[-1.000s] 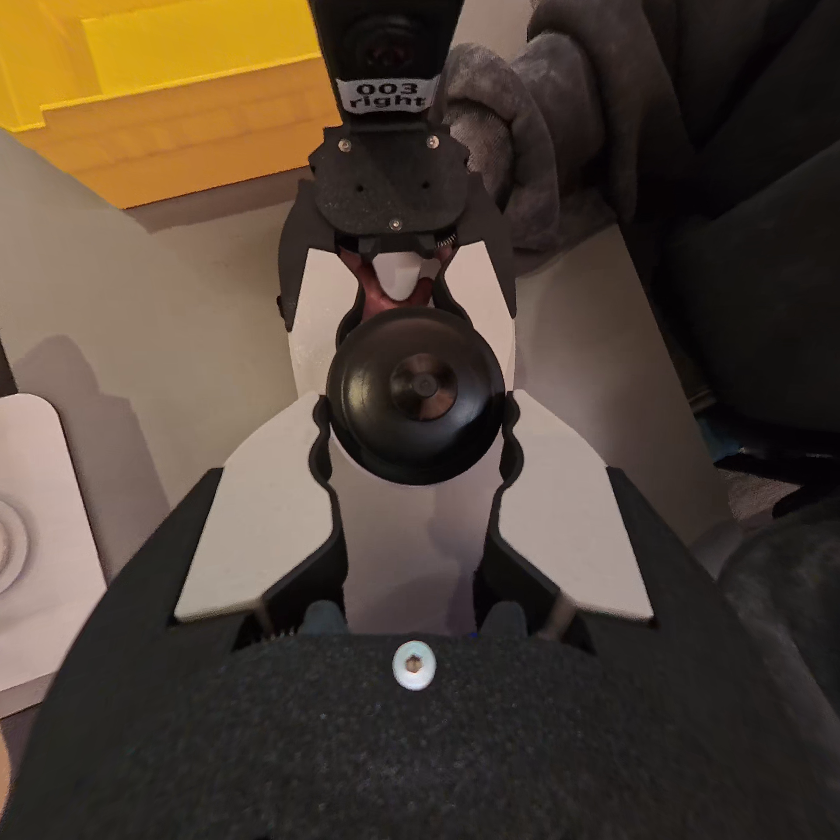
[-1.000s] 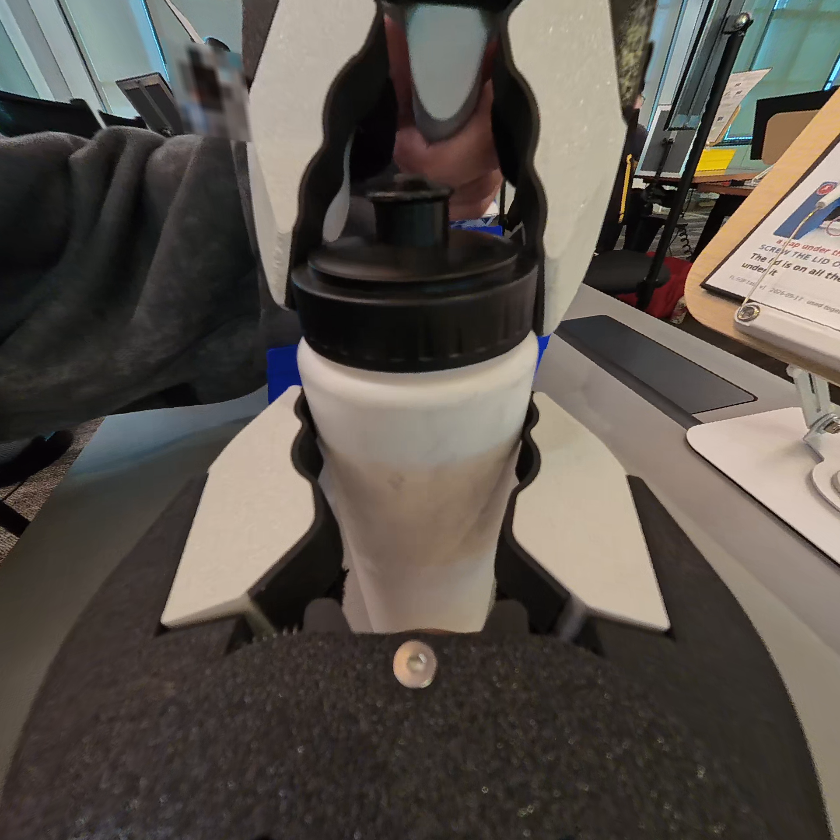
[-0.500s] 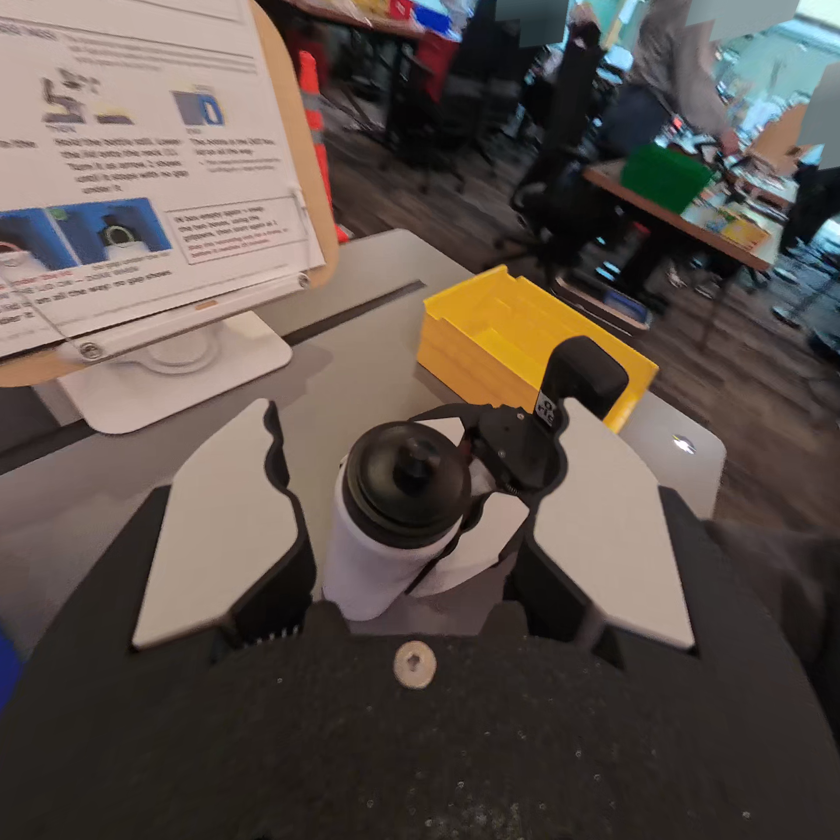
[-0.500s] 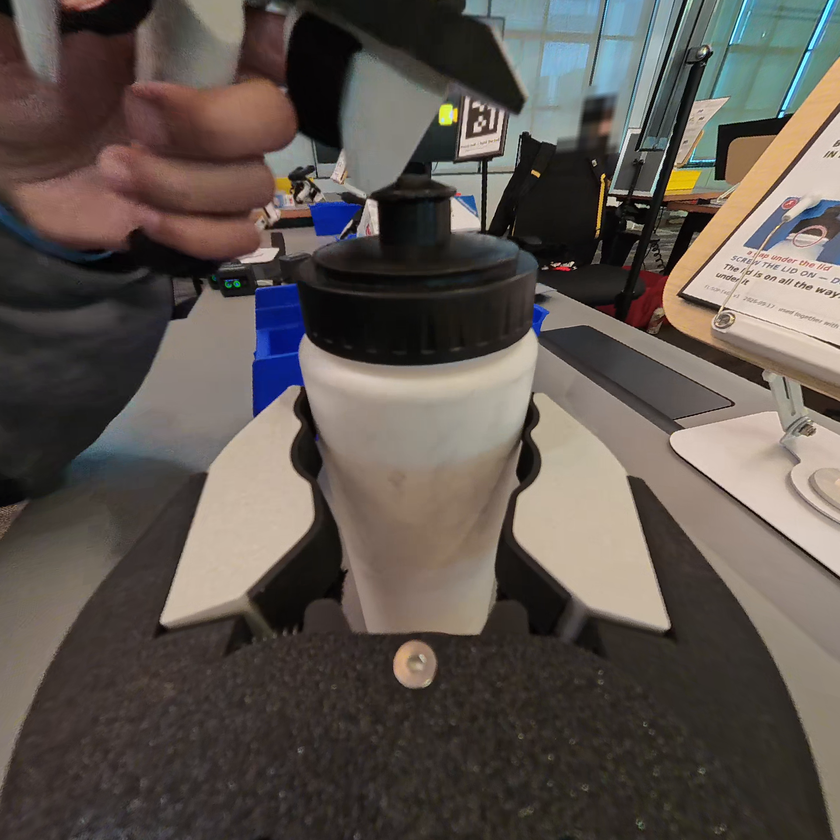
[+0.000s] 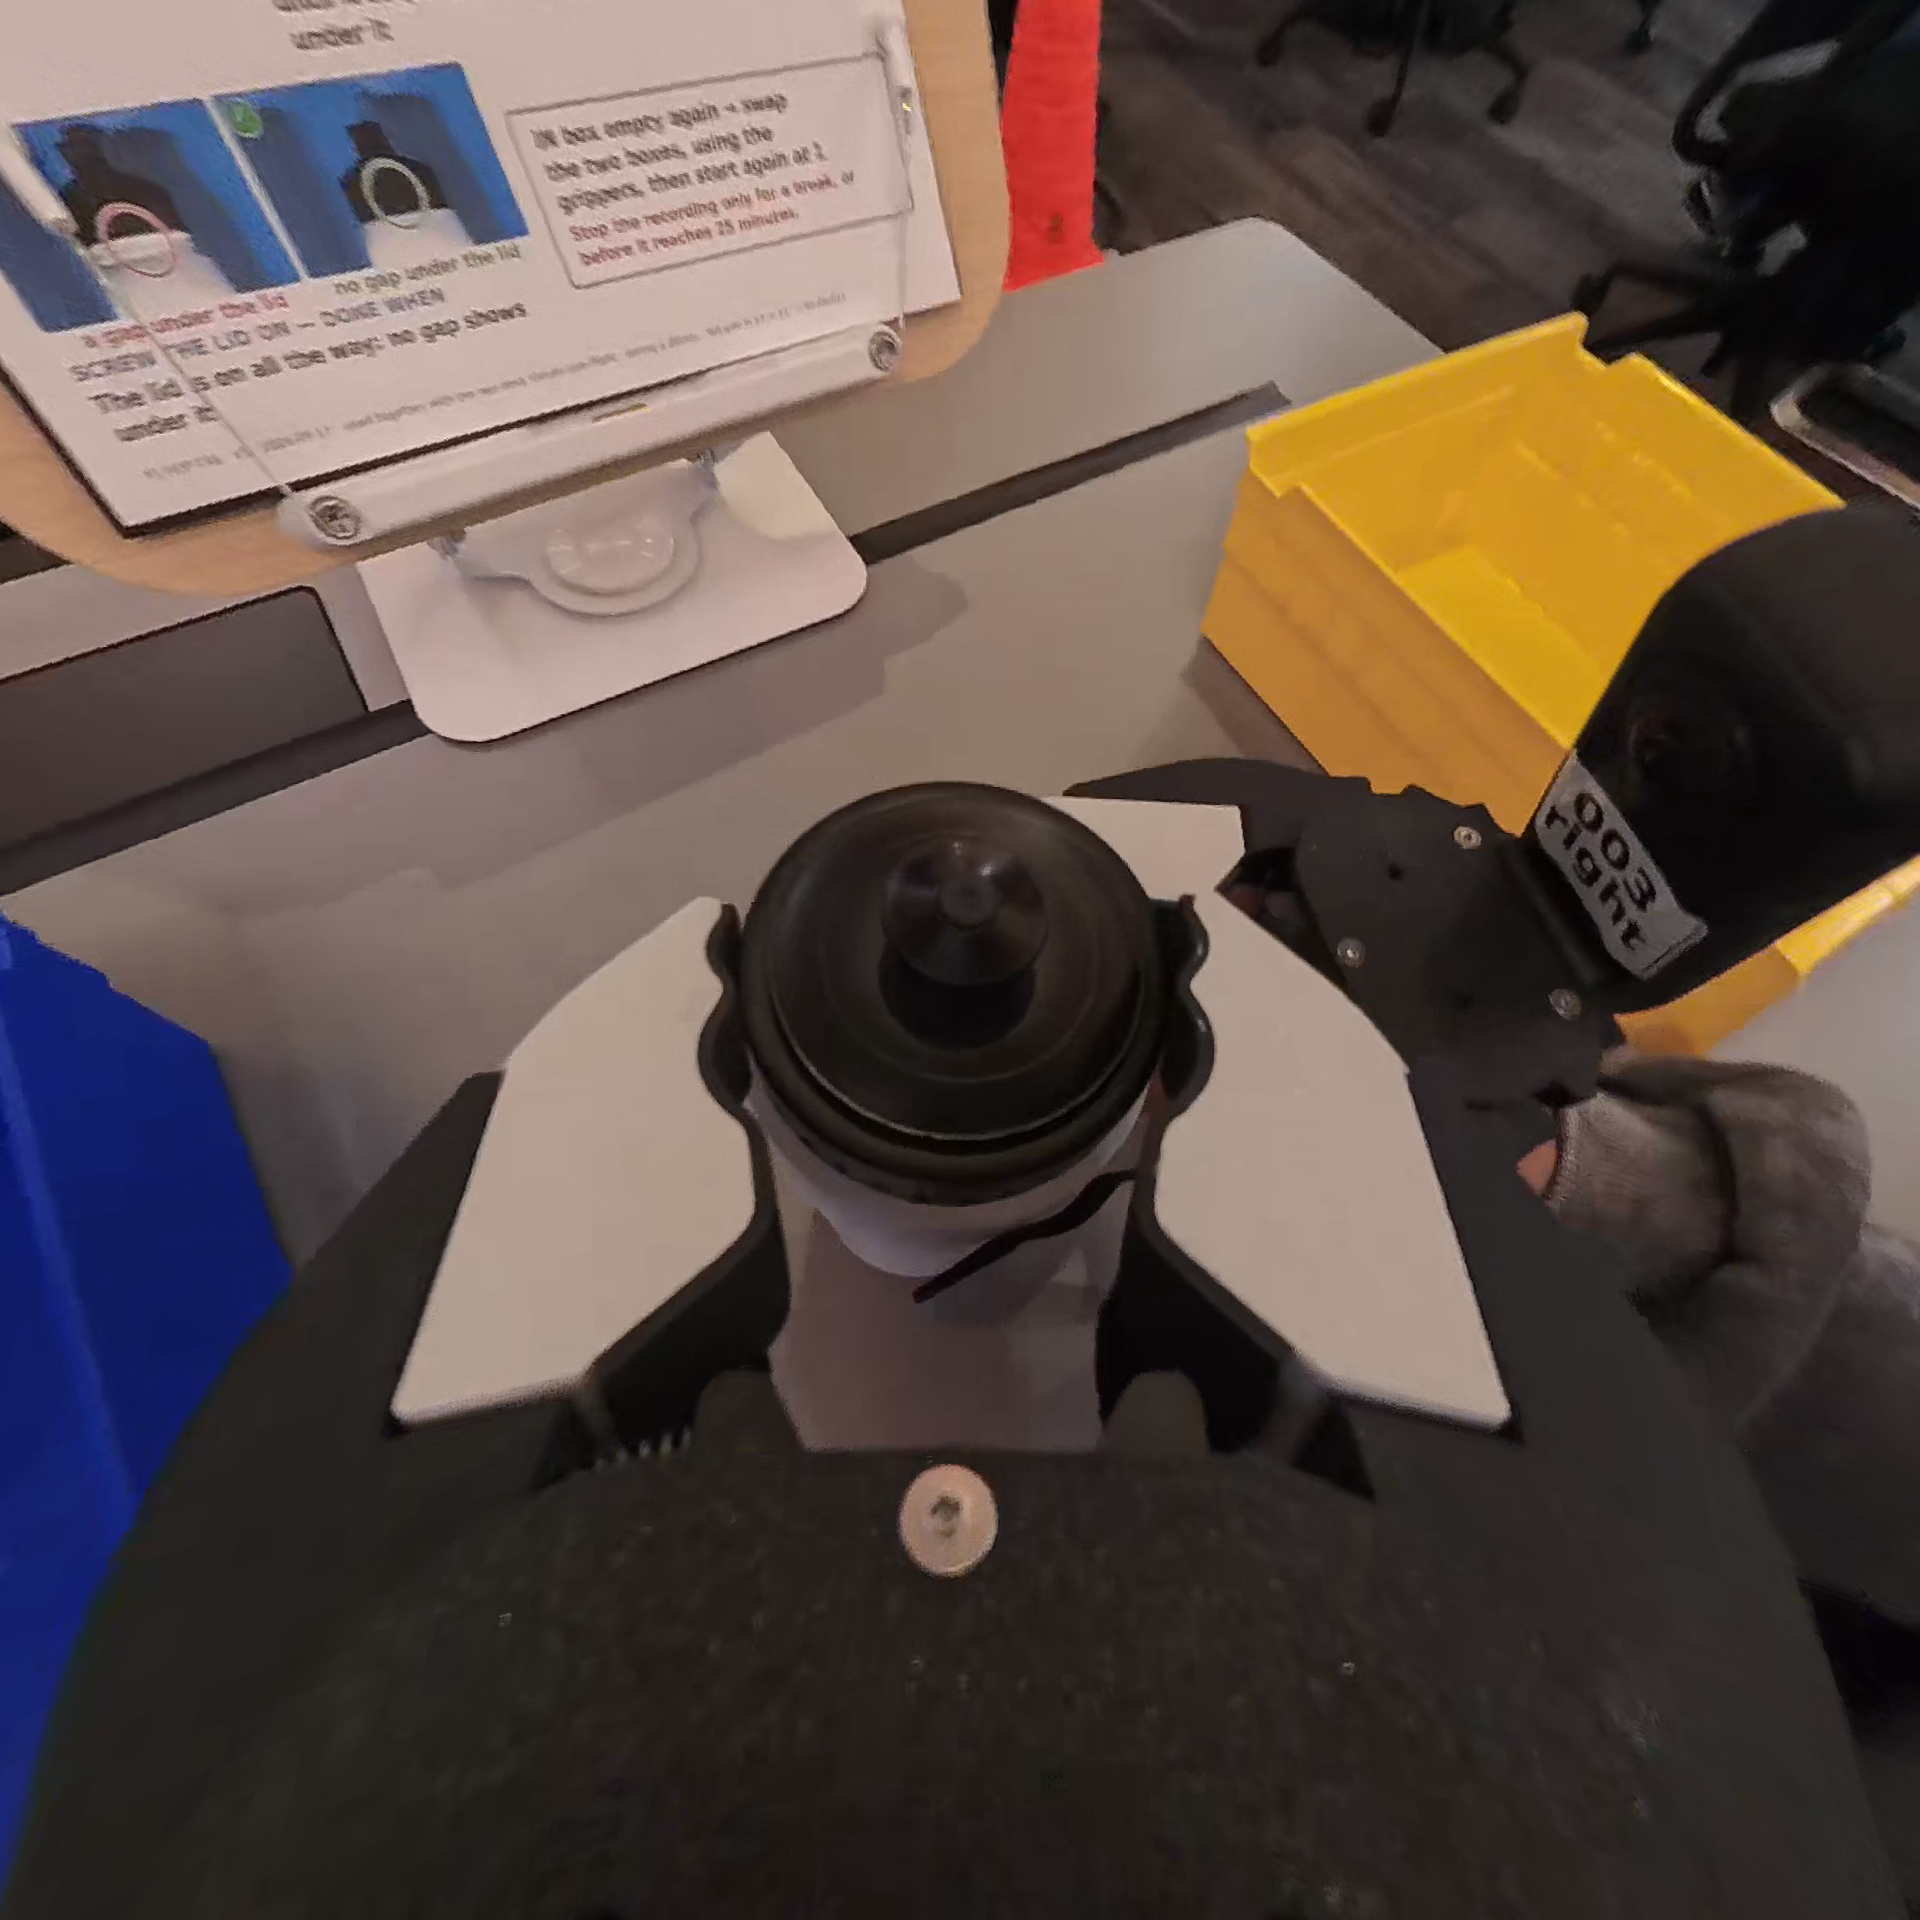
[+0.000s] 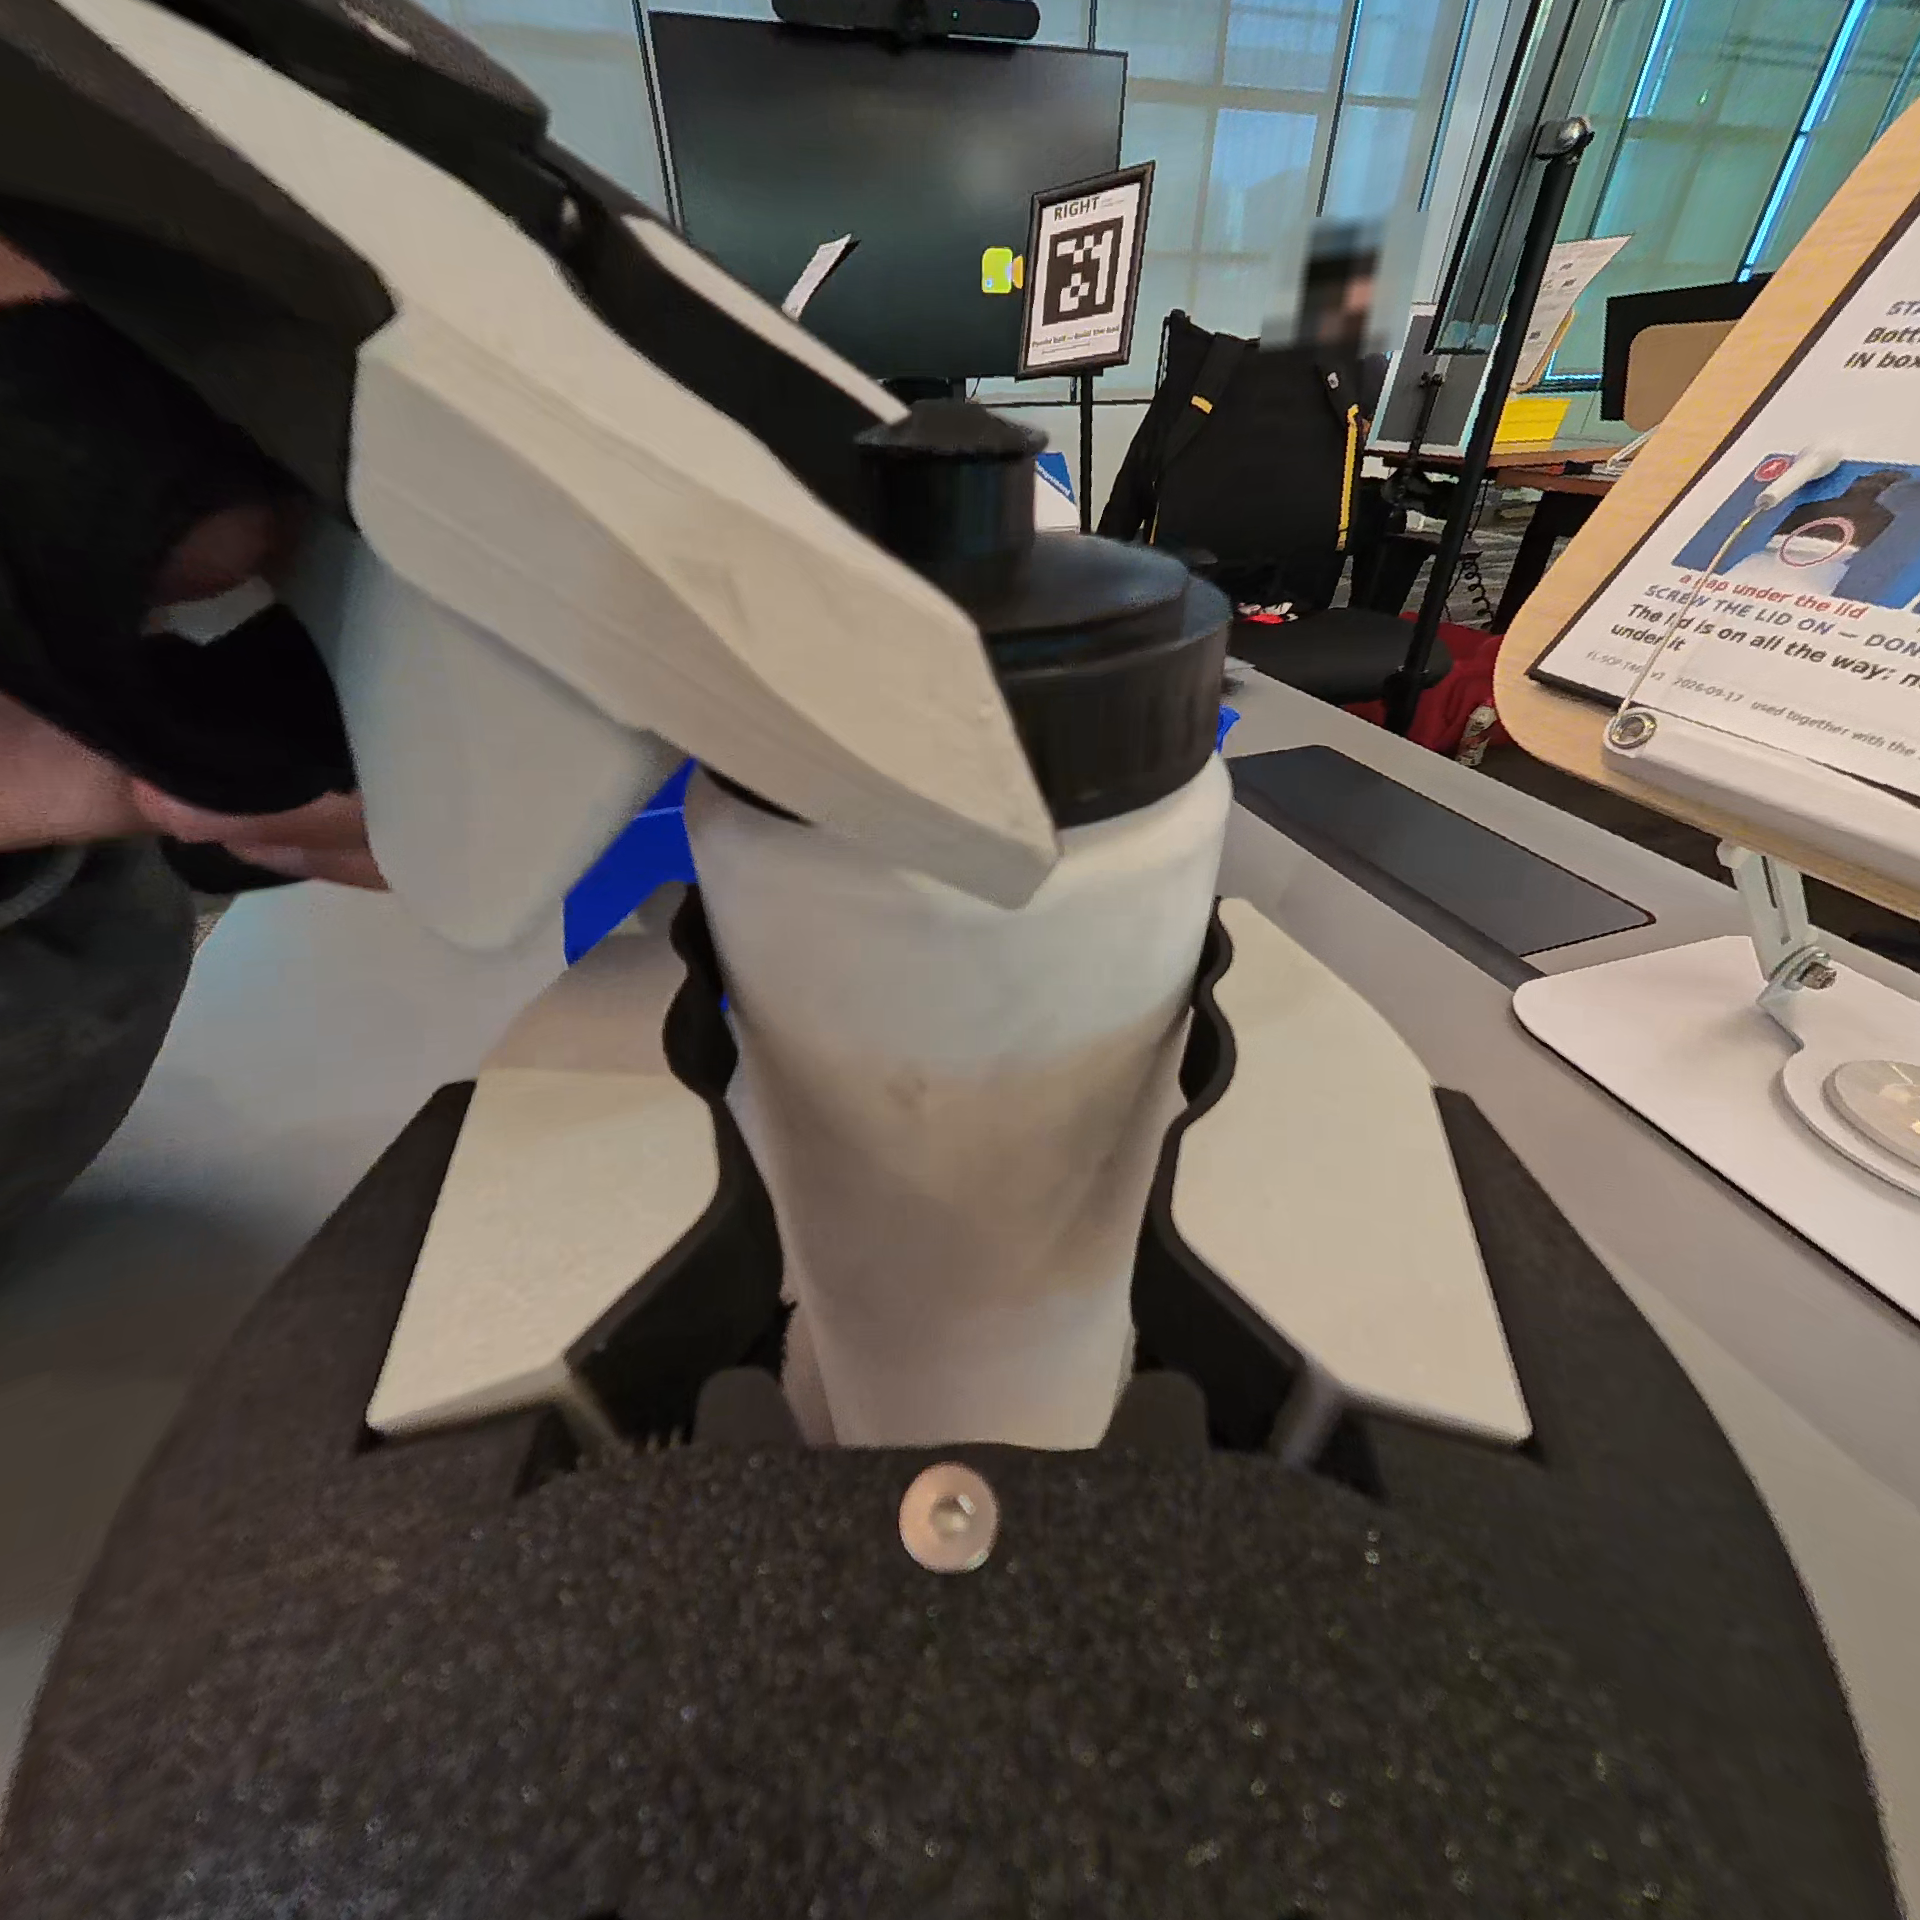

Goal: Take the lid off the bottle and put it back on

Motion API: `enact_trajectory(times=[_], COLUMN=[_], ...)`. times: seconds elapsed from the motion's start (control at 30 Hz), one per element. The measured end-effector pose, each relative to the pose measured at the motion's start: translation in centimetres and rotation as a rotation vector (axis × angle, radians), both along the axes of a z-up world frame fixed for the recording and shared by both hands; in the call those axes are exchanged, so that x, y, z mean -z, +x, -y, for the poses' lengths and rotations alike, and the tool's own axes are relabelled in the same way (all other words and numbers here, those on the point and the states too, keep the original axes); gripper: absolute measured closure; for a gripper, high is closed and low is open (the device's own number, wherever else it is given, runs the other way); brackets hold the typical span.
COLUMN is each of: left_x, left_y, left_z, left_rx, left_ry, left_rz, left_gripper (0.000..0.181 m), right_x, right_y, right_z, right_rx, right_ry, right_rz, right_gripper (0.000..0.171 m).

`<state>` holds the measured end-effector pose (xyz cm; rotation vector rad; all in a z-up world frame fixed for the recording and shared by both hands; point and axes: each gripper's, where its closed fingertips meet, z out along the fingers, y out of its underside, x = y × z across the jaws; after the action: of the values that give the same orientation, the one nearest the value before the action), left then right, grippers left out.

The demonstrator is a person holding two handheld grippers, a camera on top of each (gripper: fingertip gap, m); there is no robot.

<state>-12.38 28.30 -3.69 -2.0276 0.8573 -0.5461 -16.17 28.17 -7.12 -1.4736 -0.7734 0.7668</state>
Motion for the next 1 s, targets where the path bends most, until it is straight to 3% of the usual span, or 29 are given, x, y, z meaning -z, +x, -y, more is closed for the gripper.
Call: enact_trajectory(times=[0.6, 1.0], left_x=[0.6, 0.8], left_y=[0.0, -0.8], left_z=[1.6, 2.8], left_rx=[0.639, 1.211], left_ry=[-0.054, -0.030], left_rz=[-0.145, -0.234], left_gripper=[0.103, 0.103], right_x=[0.1, 0.1], right_y=[-0.2, -0.4], right_z=[0.1, 0.4], right_rx=[-0.024, -0.061], right_ry=[-0.010, -0.018], right_rz=[0.016, 0.008], right_gripper=[0.085, 0.086])
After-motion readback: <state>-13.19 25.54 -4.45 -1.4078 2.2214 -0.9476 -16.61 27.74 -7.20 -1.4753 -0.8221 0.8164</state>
